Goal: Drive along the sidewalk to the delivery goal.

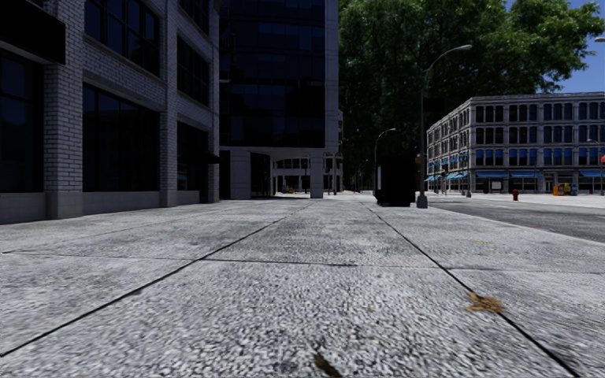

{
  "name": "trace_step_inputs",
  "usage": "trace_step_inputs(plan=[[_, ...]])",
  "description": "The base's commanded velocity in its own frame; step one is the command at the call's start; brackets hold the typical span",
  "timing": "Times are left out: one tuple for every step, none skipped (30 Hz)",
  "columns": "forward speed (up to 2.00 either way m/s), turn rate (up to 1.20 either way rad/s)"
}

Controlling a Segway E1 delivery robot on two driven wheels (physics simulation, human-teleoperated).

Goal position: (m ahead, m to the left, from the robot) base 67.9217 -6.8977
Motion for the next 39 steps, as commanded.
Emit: trace_step_inputs(plan=[[2.0,0.0],[2.0,0.0],[2.0,0.0],[2.0,0.0],[2.0,0.0],[2.0,0.0],[2.0,0.0],[2.0,0.0],[2.0,0.02],[2.0,0.13],[2.0,0.13],[2.0,0.18],[2.0,0.22],[2.0,0.23],[2.0,0.23],[2.0,0.23],[2.0,0.23],[2.0,0.23],[2.0,0.23],[2.0,0.23],[2.0,0.23],[2.0,0.23],[2.0,0.23],[2.0,0.23],[2.0,0.23],[2.0,0.23],[2.0,0.23],[2.0,0.0],[2.0,0.0],[2.0,0.0],[2.0,0.0],[2.0,0.0],[2.0,0.0],[2.0,0.0],[2.0,0.0],[2.0,0.0],[2.0,0.0],[2.0,0.0],[2.0,0.0]])
